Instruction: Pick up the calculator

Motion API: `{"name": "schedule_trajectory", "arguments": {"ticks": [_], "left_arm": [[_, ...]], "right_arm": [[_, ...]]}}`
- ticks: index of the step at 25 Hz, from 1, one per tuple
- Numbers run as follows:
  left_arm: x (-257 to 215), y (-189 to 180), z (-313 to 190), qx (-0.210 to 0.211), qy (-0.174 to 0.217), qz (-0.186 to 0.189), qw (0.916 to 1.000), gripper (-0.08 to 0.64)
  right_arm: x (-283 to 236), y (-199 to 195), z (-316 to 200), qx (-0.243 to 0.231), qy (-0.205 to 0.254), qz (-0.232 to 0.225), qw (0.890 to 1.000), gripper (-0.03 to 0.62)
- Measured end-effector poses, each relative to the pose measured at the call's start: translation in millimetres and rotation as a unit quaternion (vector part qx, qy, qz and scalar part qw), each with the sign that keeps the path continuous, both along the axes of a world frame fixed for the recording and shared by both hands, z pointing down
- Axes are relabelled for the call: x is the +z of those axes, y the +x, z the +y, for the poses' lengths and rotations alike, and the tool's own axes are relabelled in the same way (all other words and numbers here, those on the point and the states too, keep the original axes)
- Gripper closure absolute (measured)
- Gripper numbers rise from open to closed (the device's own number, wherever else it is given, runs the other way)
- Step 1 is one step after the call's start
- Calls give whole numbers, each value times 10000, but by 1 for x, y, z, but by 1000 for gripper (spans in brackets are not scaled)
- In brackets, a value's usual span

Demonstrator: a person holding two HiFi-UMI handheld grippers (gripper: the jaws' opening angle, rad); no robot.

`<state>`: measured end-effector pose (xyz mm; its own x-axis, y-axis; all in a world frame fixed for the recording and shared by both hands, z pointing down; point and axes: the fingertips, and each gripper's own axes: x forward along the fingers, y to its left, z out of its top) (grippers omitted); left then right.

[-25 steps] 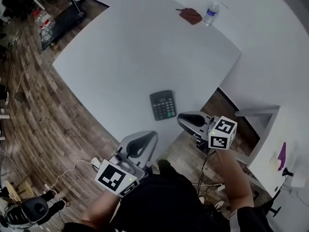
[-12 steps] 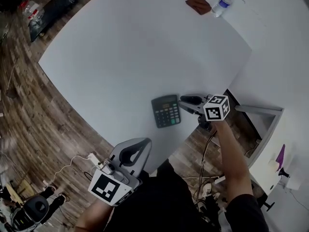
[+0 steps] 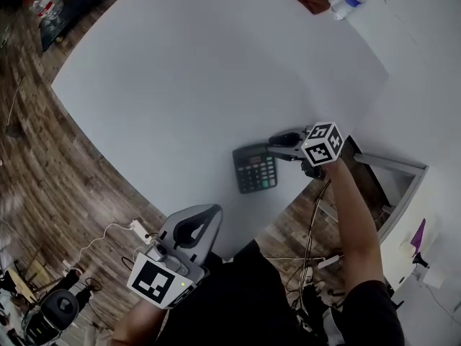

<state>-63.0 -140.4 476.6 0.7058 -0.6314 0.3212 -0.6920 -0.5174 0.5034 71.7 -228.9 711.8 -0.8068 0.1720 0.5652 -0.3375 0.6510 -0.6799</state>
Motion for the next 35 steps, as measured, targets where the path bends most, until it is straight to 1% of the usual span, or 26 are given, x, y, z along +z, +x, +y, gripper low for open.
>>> {"name": "schedule_trajectory", "arguments": {"ticks": [3, 7, 11, 14, 16, 18, 20, 22, 24, 29, 32, 35], "left_arm": [[3, -5, -3, -55, 9, -16, 10000, 554], [6, -10, -5, -123, -54, -50, 9999, 554], [10, -15, -3, -170, -88, -68, 9998, 554], [11, -16, -2, -184, -108, -76, 9997, 554], [10, -15, -2, -179, -88, -74, 9998, 554], [8, -14, -1, -178, -59, -71, 9998, 554], [5, -12, 1, -173, -28, -65, 9998, 554], [2, -10, 2, -158, 7, -67, 9999, 554], [-1, -7, 3, -147, 41, -72, 9999, 554], [-10, 1, 12, -157, 104, -48, 9998, 554], [-20, 9, 19, -144, 167, -21, 9998, 554], [-31, 17, 28, -128, 223, 35, 9997, 554]], "right_arm": [[4, -10, 4, -327, -52, -9, 9994, 485], [5, -16, 7, -540, -111, -100, 9984, 488], [4, -17, 12, -840, -267, -186, 9959, 509], [-2, -18, 18, -897, -511, -381, 9939, 527], [-8, -18, 21, -791, -597, -508, 9938, 538], [-13, -17, 21, -555, -608, -592, 9948, 538], [-21, -15, 18, -200, -609, -718, 9954, 538], [-34, -14, 14, 253, -565, -904, 9940, 538], [-50, -12, 9, 759, -481, -1107, 9898, 538], [-97, -7, 9, 1829, -173, -1491, 9716, 538], [-128, -2, 14, 2387, -41, -1652, 9569, 538], [-155, 6, 21, 2858, -17, -1767, 9418, 538]]}}
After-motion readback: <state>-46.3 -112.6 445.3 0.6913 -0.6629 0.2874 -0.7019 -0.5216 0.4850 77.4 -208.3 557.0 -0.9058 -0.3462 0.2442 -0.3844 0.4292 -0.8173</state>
